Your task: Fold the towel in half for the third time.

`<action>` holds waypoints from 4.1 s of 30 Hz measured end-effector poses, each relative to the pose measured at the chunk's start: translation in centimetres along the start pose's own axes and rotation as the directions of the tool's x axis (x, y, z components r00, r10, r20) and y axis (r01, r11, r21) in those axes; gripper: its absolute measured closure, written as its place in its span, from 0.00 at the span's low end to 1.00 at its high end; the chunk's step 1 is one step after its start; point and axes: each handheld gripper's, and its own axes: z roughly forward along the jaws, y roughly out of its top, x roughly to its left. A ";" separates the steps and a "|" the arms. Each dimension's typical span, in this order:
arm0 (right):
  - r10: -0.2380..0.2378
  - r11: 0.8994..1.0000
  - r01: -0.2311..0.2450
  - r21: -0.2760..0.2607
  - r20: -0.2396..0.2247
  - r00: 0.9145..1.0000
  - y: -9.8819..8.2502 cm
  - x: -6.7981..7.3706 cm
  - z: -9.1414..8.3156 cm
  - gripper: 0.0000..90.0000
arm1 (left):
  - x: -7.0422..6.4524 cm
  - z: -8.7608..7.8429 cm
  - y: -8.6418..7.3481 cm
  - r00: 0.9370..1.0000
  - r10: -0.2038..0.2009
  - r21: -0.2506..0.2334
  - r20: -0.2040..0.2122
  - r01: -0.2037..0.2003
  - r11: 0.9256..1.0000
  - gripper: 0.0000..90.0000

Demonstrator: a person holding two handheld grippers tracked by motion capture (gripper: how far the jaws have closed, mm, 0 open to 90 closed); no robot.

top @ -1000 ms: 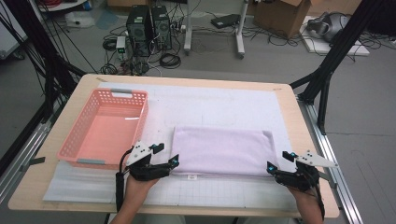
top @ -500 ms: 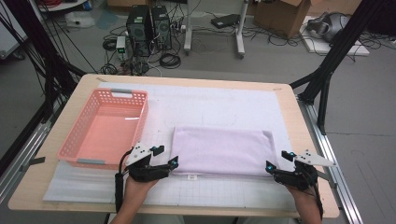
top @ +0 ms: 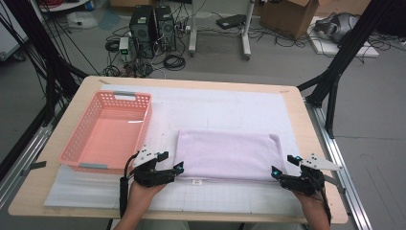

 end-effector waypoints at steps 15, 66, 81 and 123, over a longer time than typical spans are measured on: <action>-0.009 1.000 0.009 0.013 -0.014 1.000 -0.1 0.3 0.2 0.23 | -0.2 1.3 -0.4 0.999 0.010 0.133 -0.042 -0.005 0.991 0.37; -0.123 0.968 0.179 0.174 -0.293 0.948 12.2 7.7 20.3 0.39 | -0.3 1.9 -0.6 0.999 -0.038 0.209 -0.004 0.038 0.977 0.84; -0.222 0.909 0.328 0.256 -0.370 0.902 13.8 12.8 26.7 0.51 | -0.2 1.9 -0.7 0.998 -0.062 0.210 0.001 0.061 0.976 0.86; -0.220 0.962 0.266 0.055 -0.415 0.883 16.9 8.3 18.3 0.94 | -5.1 3.3 5.0 0.968 -0.054 0.095 0.243 0.032 0.995 0.89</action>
